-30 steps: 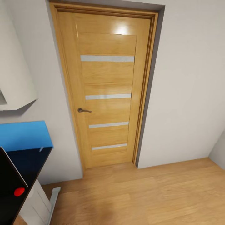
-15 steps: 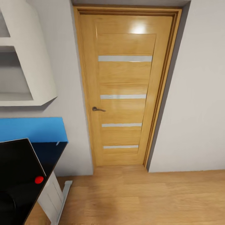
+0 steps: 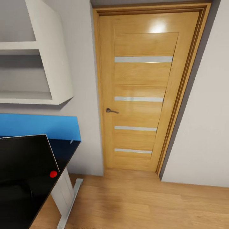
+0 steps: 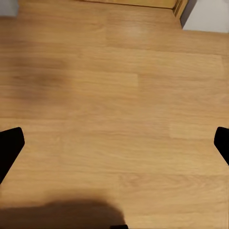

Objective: In the bedroom, organize the workspace by keeping the computer under the desk, ensuring the monitor is on the desk, placing the keyboard on the desk next to the monitor, placing the mouse on the desk next to the keyboard, moving the folder from the swivel chair onto the desk next to the mouse, stacking the notebook on top of the folder with the pen on top of the notebook, and positioning the swivel chair next to the desk.

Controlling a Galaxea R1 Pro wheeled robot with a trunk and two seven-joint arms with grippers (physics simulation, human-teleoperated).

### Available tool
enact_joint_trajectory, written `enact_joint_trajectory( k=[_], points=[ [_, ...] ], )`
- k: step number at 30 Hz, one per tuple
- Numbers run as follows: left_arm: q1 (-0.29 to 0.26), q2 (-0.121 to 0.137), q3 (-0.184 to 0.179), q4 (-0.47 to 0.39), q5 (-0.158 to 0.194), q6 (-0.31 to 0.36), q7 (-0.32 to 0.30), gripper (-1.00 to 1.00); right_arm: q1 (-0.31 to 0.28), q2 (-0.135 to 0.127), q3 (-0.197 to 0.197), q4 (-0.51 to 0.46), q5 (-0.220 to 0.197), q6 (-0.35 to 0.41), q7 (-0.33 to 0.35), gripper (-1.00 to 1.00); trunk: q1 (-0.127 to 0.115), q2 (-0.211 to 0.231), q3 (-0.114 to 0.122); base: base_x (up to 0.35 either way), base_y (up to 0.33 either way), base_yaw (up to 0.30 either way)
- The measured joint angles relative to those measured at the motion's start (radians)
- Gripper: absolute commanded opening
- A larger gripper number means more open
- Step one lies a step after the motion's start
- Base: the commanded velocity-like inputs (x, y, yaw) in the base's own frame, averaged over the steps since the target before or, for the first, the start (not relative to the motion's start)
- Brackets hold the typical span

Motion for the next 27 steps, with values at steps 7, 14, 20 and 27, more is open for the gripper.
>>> enact_joint_trajectory(
  k=[7, 14, 20, 27],
  points=[
    [0.000, 0.001, 0.000, 0.000, 0.000, 0.002, -0.001, 1.00, 0.000, 0.000, 0.000, 0.000, 0.000, 0.001, 0.000, 1.00, 0.000, 0.000, -0.001, 0.000, -0.296, 0.283],
    [0.000, 0.002, 0.000, 0.000, -0.001, 0.002, 0.000, 1.00, 0.000, 0.000, 0.000, 0.000, 0.000, 0.004, 0.000, 1.00, 0.000, 0.000, -0.004, 0.000, -0.115, 0.282],
    [0.000, 0.002, 0.000, 0.000, 0.000, 0.002, 0.000, 1.00, 0.000, 0.000, 0.000, 0.000, 0.001, 0.006, 0.000, 1.00, 0.000, 0.000, -0.006, 0.000, -0.009, 0.282],
    [0.000, 0.002, 0.000, 0.000, 0.000, 0.002, 0.000, 1.00, 0.000, -0.001, 0.000, 0.000, 0.001, 0.006, 0.000, 1.00, 0.000, 0.000, -0.009, 0.000, -0.002, 0.282]
  ],
)
